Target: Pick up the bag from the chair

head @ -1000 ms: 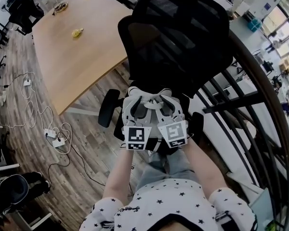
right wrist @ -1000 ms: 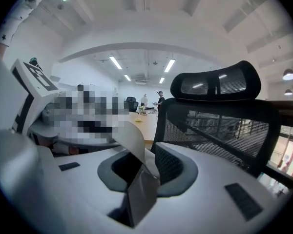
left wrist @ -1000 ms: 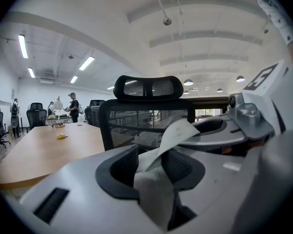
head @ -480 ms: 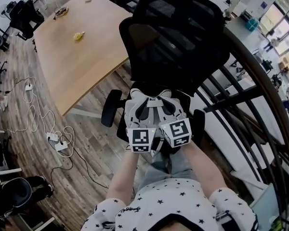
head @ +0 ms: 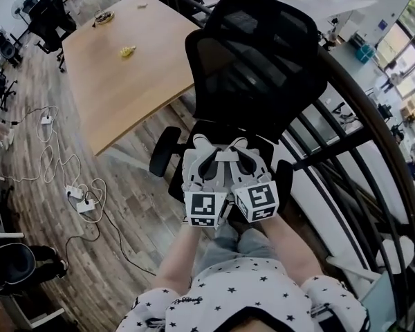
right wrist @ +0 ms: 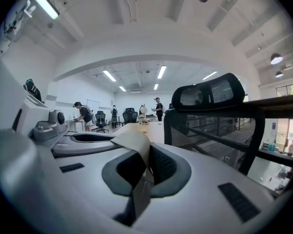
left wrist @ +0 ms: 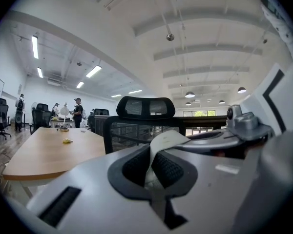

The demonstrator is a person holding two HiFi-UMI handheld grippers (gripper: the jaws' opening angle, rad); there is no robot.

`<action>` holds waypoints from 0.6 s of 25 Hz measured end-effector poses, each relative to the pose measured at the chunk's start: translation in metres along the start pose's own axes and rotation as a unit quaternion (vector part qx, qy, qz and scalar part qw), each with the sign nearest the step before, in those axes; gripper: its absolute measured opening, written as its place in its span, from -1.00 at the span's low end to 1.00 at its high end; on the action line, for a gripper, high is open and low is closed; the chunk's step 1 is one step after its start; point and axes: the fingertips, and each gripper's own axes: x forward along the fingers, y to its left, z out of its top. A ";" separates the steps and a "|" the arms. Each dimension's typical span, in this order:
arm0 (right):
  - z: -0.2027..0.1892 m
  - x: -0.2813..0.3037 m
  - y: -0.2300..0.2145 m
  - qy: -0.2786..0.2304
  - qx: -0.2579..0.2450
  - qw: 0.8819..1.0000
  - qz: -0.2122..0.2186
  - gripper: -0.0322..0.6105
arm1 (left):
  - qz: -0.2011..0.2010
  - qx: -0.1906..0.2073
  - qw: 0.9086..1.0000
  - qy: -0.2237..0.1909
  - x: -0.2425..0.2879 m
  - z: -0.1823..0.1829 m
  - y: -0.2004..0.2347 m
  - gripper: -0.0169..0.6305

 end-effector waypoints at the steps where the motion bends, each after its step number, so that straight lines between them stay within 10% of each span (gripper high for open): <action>1: 0.005 -0.006 0.004 -0.004 -0.001 1.000 0.003 -0.91 | 0.003 0.001 1.000 -0.004 -0.006 0.005 -0.003 -0.90; 15: 0.039 -0.128 0.050 -0.033 -0.004 0.997 0.065 -0.91 | 0.071 0.010 0.997 -0.032 -0.115 0.048 -0.083 -0.91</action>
